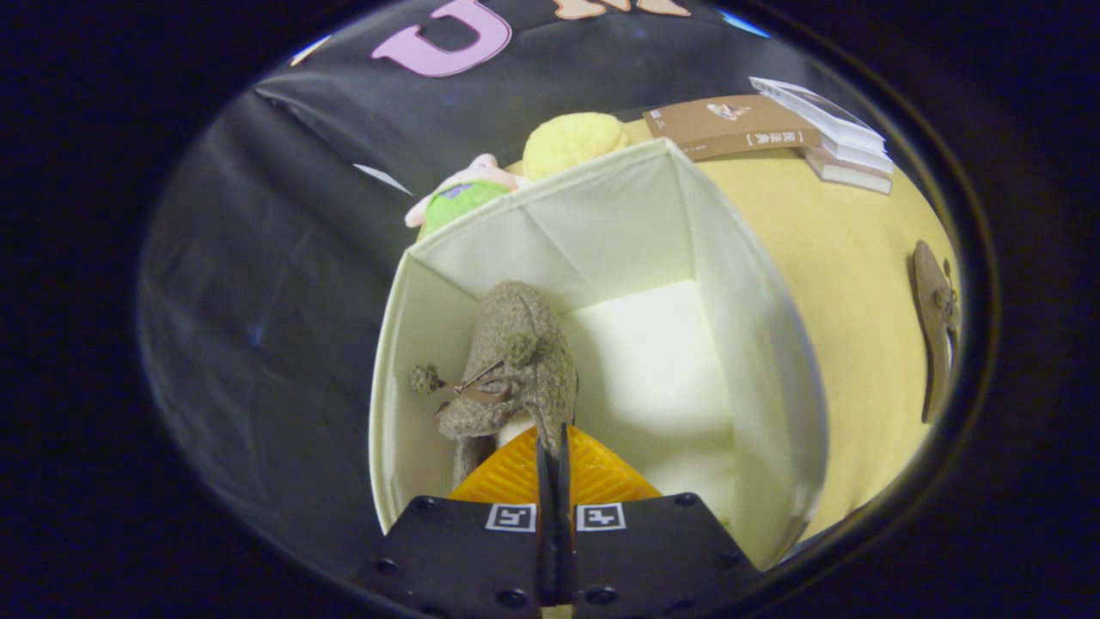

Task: Open the storage box then place both shoes into the box .Put the left shoe in first, then the right shoe, with the right side of both shoes facing outward in a uniform manner.

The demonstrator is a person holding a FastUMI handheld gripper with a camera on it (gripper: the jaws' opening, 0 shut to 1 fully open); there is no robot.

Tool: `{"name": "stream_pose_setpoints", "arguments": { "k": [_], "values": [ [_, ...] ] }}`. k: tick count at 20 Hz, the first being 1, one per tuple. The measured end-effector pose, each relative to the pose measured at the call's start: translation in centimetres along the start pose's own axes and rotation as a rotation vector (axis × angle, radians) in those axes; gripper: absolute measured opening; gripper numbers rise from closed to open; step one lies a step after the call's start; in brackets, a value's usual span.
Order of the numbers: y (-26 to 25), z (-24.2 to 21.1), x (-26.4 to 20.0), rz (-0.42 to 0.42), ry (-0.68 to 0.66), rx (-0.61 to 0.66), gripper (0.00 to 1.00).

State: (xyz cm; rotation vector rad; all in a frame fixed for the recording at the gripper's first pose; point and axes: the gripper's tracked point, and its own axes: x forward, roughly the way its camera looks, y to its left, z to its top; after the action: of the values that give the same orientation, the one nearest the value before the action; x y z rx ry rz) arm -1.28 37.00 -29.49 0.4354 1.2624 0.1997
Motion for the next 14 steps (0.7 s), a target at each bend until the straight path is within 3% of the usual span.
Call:
{"name": "stream_pose_setpoints", "arguments": {
  "k": [3,6,11,14],
  "values": [
    [0.0,-0.2,0.6,-0.034,0.000,-0.064,0.07],
    [1.3,-0.3,0.0,0.023,0.006,-0.110,0.15],
    [3.3,-1.5,-1.9,0.162,0.013,-0.177,0.48],
    [3.2,-1.0,-3.8,0.192,-0.026,-0.236,0.68]
  ]
}}
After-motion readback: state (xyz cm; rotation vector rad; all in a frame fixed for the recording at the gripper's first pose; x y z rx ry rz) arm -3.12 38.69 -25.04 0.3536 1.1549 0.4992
